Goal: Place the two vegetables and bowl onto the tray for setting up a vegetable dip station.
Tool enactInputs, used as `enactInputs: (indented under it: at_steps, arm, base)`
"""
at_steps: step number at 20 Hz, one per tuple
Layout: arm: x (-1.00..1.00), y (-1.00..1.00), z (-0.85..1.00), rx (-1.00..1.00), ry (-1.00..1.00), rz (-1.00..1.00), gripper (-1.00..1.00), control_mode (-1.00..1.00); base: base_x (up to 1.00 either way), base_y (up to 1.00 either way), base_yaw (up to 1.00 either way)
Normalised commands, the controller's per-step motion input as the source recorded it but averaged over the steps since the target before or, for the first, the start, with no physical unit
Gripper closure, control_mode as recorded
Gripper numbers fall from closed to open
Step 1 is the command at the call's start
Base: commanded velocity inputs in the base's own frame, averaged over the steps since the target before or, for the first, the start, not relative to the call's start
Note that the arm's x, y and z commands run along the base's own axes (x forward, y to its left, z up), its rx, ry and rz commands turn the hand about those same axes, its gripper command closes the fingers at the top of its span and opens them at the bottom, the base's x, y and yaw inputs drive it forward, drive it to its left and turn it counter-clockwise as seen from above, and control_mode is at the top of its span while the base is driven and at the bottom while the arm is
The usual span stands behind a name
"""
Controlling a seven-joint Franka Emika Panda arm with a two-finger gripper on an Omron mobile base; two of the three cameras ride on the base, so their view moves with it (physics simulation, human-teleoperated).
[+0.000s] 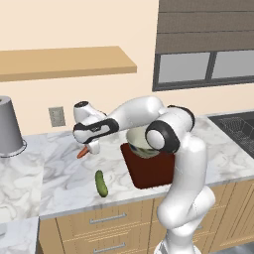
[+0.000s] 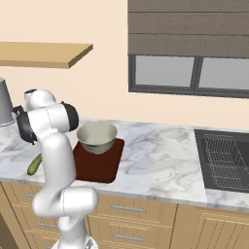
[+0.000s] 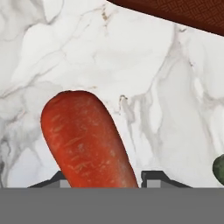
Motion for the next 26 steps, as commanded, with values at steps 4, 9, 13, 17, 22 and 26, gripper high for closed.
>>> enactInputs:
  at_steps: [4, 9, 13, 17, 22, 26]
  arm:
    - [-0.46, -0.14, 0.2, 0.01, -0.02, -0.16, 1.0, -1.0]
    - [-0.46, -0.15, 0.17, 0.02, -0.03, -0.19, 1.0, -1.0]
    - [-0.45, -0.15, 0.14, 0.03, -0.01, -0.22, 1.0, -1.0]
    - [-0.45, -0.23, 0.1, 0.04, -0.03, -0.16, 1.0, -1.0]
    - [-0.43, -0.24, 0.05, 0.04, -0.04, -0.1, 1.0, -1.0]
    - [-0.42, -0.27, 0.01, 0.03, -0.05, -0.05, 1.0, -1.0]
  base:
    - [0.0, 0.0, 0.0]
    - [0.0, 0.0, 0.0]
    - [0.0, 0.0, 0.0]
    - [0.0, 0.0, 0.0]
    - [0.0, 0.0, 0.0]
    - [0.0, 0.0, 0.0]
